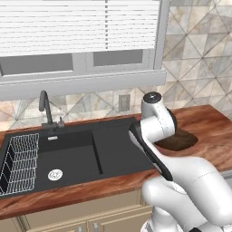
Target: Pick the cup and bowl from the counter and place them on the counter next to the sink.
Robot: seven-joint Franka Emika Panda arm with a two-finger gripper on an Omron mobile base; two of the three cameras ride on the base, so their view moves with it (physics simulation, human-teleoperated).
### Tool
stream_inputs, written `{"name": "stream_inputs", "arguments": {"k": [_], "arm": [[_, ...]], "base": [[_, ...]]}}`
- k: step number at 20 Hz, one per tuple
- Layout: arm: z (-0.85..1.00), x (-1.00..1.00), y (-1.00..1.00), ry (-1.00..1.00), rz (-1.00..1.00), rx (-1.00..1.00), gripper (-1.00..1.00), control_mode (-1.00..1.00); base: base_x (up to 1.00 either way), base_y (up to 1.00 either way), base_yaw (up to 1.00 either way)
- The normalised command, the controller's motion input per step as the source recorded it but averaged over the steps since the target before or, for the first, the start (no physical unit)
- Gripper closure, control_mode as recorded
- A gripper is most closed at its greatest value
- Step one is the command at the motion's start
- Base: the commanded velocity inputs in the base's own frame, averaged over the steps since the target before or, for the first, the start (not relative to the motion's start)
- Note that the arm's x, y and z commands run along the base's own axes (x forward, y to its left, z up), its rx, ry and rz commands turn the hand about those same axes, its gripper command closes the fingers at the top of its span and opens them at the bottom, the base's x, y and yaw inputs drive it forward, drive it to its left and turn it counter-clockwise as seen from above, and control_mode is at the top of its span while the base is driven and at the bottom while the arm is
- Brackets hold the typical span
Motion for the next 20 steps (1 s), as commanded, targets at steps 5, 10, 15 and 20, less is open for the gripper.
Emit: {"name": "stream_inputs", "arguments": {"k": [5,10,15,20], "arm": [[-0.36,0.04,-0.22,0.00,-0.05,0.00,1.00,-1.00],[-0.28,0.00,-0.13,0.00,-0.05,0.00,1.00,-1.00],[-0.27,0.06,-0.20,0.01,-0.05,0.00,1.00,-1.00],[-0.28,0.08,-0.19,0.00,-0.06,-0.01,1.00,-1.00]], "base": [[0.00,0.00,0.00],[0.00,0.00,0.00],[0.00,0.00,0.00],[0.00,0.00,0.00]]}}
